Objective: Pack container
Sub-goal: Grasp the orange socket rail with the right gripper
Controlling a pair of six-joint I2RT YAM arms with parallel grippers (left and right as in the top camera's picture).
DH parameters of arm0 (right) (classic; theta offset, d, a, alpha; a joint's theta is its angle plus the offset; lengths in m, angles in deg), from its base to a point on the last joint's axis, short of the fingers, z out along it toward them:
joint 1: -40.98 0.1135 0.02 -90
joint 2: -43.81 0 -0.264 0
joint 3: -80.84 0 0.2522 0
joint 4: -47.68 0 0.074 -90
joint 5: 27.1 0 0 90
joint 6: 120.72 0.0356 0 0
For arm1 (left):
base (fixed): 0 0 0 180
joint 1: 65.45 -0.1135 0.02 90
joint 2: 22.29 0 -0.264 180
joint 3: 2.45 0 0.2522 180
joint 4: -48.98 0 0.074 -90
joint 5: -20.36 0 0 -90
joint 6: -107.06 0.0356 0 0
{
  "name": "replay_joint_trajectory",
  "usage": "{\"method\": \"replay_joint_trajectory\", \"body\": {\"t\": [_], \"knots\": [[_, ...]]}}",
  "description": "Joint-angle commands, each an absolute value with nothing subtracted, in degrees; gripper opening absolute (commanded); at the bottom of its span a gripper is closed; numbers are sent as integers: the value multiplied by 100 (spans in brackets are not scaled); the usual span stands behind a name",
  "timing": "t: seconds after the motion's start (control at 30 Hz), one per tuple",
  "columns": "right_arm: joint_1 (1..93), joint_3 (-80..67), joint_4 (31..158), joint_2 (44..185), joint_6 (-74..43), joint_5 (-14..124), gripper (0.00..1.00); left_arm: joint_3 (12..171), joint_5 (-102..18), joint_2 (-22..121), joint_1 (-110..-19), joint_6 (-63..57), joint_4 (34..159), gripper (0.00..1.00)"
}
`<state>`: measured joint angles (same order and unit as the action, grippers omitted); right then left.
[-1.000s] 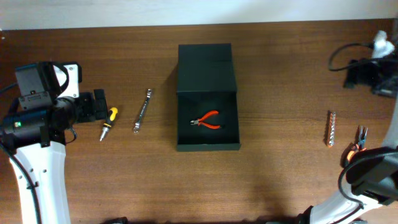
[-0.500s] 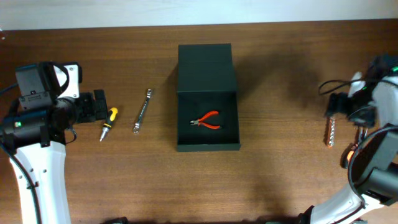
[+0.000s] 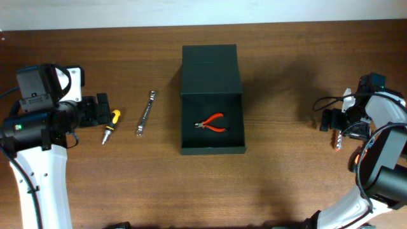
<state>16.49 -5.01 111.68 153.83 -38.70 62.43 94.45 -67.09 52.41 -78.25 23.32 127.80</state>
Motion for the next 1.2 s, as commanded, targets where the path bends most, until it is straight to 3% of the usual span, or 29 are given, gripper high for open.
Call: {"method": "replay_joint_trajectory", "body": {"t": [0.0, 0.67, 0.93, 1.17], "knots": [[1660, -469, 11144, 15383, -3949, 6208, 95, 9543, -6751, 5260, -7807, 2406, 12798, 99], [1660, -51, 10704, 15385, -3943, 6291, 94, 9543, -6751, 5260, -7807, 2406, 12835, 99], [1660, -51, 10702, 15385, -3923, 6291, 66, 9543, -6749, 5260, -7807, 2406, 12839, 99], [1660, -51, 10702, 15385, -3877, 6293, 52, 9543, -6749, 5260, -7807, 2406, 12844, 99]]}}
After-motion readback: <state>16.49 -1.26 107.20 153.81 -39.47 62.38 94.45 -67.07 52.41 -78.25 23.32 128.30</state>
